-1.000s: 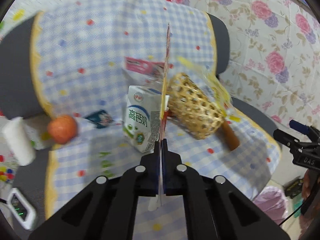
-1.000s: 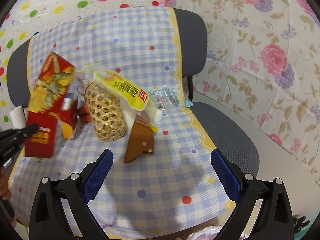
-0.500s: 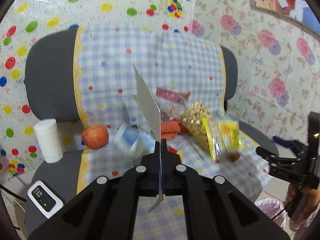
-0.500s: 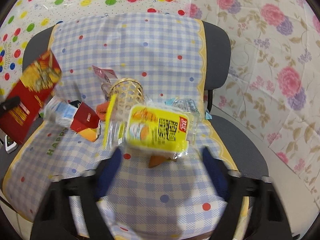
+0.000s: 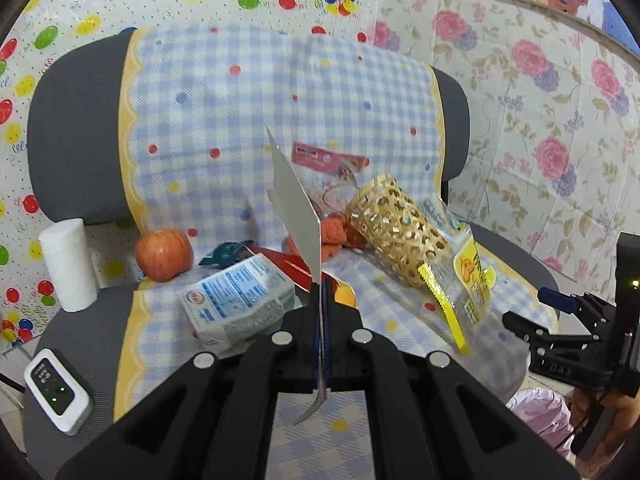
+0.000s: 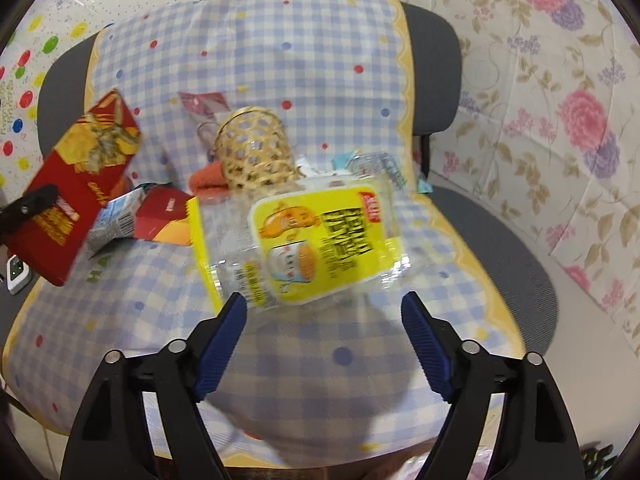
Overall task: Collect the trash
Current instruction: 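Grasp the yellow snack bag with the right tool, then carry both held items over the pink bin and open both tools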
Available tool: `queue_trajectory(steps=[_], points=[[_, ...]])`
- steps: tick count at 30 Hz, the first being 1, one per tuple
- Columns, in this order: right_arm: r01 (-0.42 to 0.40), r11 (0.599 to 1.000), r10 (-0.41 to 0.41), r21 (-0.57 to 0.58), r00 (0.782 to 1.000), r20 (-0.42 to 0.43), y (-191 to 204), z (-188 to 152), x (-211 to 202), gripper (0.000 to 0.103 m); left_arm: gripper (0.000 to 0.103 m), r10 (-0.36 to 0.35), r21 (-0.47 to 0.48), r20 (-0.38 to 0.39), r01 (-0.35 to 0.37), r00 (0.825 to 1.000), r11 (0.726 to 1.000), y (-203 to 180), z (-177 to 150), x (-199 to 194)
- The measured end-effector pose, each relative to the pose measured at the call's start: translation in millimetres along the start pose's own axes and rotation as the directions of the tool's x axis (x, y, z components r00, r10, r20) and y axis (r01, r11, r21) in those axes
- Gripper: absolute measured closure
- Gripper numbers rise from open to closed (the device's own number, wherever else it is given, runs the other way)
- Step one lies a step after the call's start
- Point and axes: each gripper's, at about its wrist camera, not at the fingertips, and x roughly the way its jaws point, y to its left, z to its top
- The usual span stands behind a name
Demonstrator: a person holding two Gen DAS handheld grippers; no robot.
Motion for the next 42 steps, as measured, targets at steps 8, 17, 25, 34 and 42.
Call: queue_trajectory(steps=[8, 17, 25, 34, 42], points=[[0.007, 0.993, -0.006, -0.116, 1.000, 0.003, 54.9, 4.1, 23.2, 0.022, 0.103, -0.003, 0.018, 0.002, 0.003, 1.000, 1.000, -4.1, -8.4, 14.2], [0.165, 0.972, -0.165, -0.169, 0.986, 0.017, 61.7, 6.6, 43.9, 0.028, 0.103, -0.014, 0.028, -0.043, 0.015, 0.999, 1.000, -5.6, -21.7, 35.3], [0.256, 0.962, -0.244, -0.096, 0.962, 0.122, 22.4, 9.9, -6.2, 0.097, 0.103, -0.027, 0.056, 0.005, 0.027, 1.000, 0.998, -13.5, -15.9, 18.6], [0.129, 0.977, -0.160, 0.167, 0.969, 0.187, -66.2, 20.3, -88.1, 0.102, 0.103, -0.152, 0.101, 0.090, 0.143, 0.984, 0.985, -50.7, 2.0, -15.8], [0.188, 0.952, -0.244, 0.241, 0.942, 0.229, -91.6, -4.2, -148.1, 0.102, 0.103, -0.302, 0.226, 0.068, 0.280, 0.951, 0.933, -125.4, -5.7, -27.5]])
